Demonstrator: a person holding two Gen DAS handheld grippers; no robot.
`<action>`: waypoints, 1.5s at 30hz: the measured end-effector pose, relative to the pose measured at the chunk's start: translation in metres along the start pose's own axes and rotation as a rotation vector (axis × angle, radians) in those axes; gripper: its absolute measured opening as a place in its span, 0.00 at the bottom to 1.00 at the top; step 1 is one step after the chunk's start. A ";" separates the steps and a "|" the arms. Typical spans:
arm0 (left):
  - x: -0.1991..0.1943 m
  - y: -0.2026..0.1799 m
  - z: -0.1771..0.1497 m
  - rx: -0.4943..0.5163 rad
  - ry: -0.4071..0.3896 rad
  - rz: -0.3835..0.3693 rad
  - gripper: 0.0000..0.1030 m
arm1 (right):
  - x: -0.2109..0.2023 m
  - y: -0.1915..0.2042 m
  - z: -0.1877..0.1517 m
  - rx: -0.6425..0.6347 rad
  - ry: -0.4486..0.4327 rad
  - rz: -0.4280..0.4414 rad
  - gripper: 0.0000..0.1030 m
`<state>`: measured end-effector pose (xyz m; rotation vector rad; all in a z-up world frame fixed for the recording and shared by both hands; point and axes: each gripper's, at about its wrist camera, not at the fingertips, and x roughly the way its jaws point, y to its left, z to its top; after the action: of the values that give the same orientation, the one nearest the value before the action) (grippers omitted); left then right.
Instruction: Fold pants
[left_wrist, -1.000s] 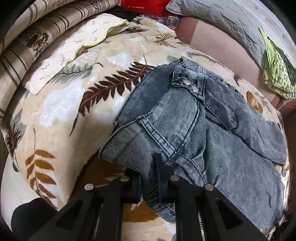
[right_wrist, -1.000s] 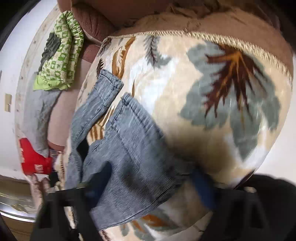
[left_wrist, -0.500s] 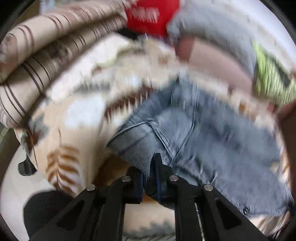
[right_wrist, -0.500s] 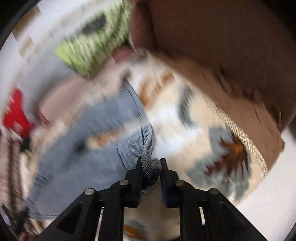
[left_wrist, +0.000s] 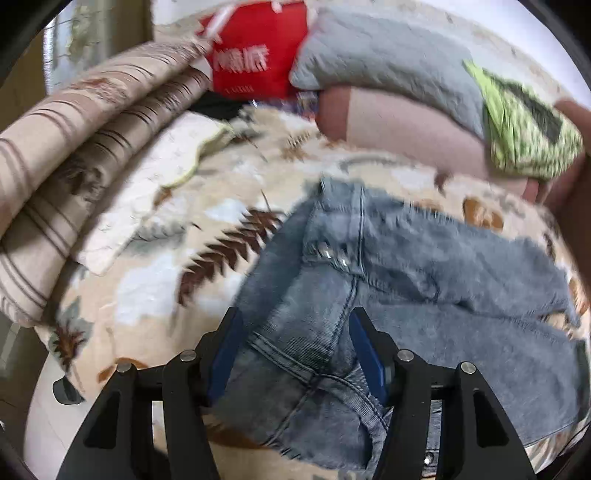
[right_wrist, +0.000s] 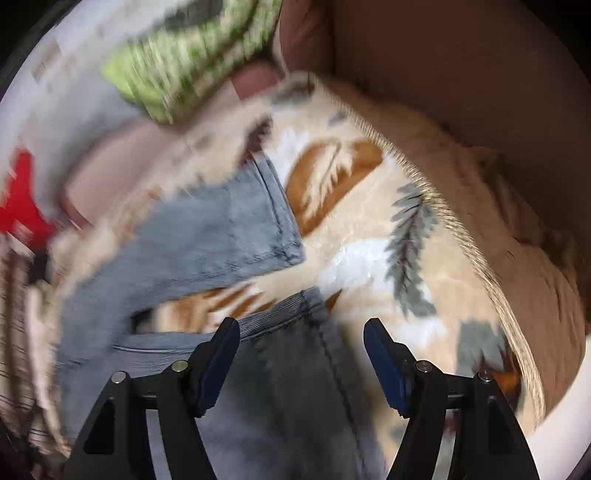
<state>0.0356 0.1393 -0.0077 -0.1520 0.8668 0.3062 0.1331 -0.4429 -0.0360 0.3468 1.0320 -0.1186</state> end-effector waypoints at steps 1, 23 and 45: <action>0.020 -0.003 -0.005 0.009 0.072 -0.004 0.59 | 0.011 0.000 0.002 -0.030 0.022 -0.036 0.70; 0.128 -0.015 0.072 -0.022 0.198 -0.010 0.68 | 0.016 -0.012 0.028 -0.026 -0.053 0.009 0.78; 0.152 -0.006 0.137 -0.094 0.170 -0.061 0.70 | 0.027 0.027 0.089 -0.133 -0.054 -0.016 0.77</action>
<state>0.2294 0.1993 -0.0363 -0.2943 1.0144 0.2802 0.2265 -0.4460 -0.0119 0.2136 0.9838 -0.0733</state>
